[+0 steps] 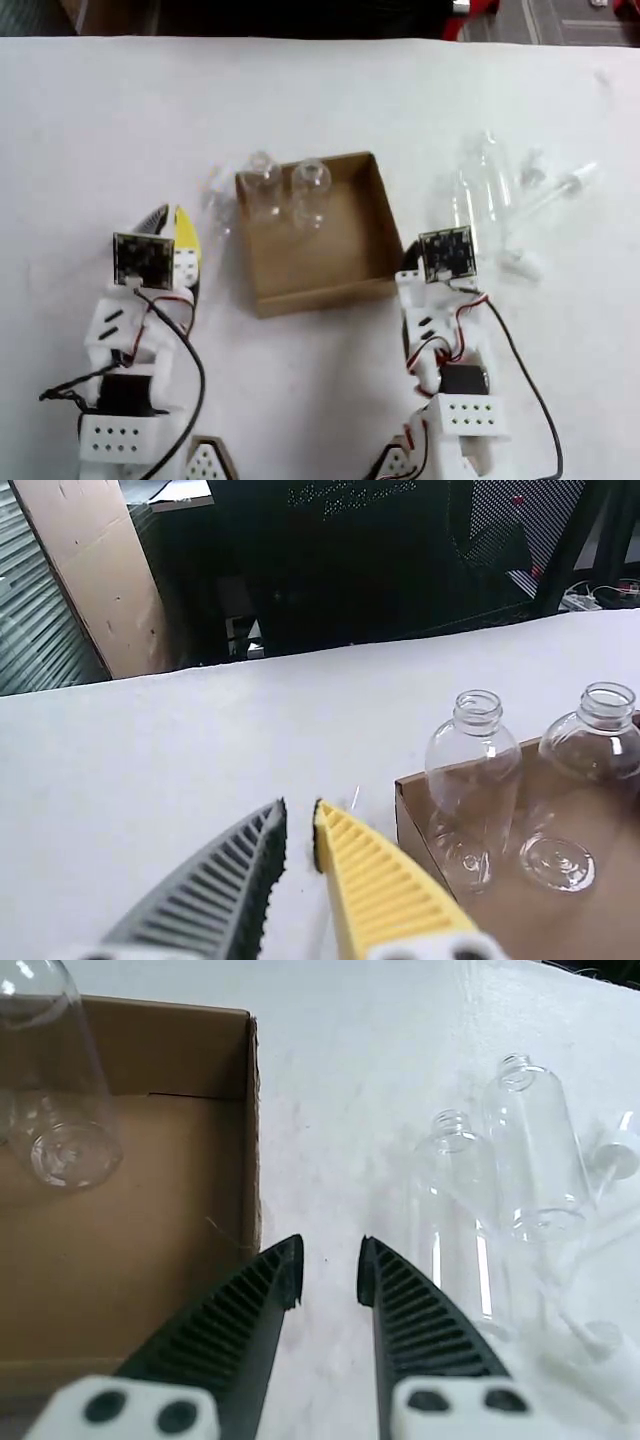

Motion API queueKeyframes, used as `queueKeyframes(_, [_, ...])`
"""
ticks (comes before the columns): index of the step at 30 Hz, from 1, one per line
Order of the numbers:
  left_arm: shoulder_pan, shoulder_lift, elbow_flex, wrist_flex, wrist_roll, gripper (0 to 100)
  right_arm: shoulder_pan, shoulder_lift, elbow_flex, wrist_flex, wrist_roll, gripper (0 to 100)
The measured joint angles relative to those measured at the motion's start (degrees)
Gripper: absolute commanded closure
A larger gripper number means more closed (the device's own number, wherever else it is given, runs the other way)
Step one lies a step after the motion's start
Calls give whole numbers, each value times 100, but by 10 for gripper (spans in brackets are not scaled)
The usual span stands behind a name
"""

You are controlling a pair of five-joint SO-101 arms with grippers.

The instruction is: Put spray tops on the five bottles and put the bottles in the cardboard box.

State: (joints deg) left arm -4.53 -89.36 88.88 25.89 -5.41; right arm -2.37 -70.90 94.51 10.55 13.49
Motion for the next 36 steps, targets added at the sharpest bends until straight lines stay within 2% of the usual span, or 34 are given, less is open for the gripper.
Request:
queueKeyframes(11, [79,0,-70,167,0,950,-18,0,-185,193,0,916])
queueKeyframes(14, [114,0,-176,431,0,950,-123,0,-651,870,0,916])
queueKeyframes(18, [123,0,-185,457,0,950,-738,0,-1125,1697,35,918])
queueKeyframes(24, [123,0,-185,457,0,950,-1618,0,-2048,2611,809,918])
queueKeyframes(32, [123,9,-185,457,0,950,-1705,62,-3675,3938,844,918])
queueKeyframes(36, [149,431,-563,457,0,950,-1732,598,-4448,4501,853,918])
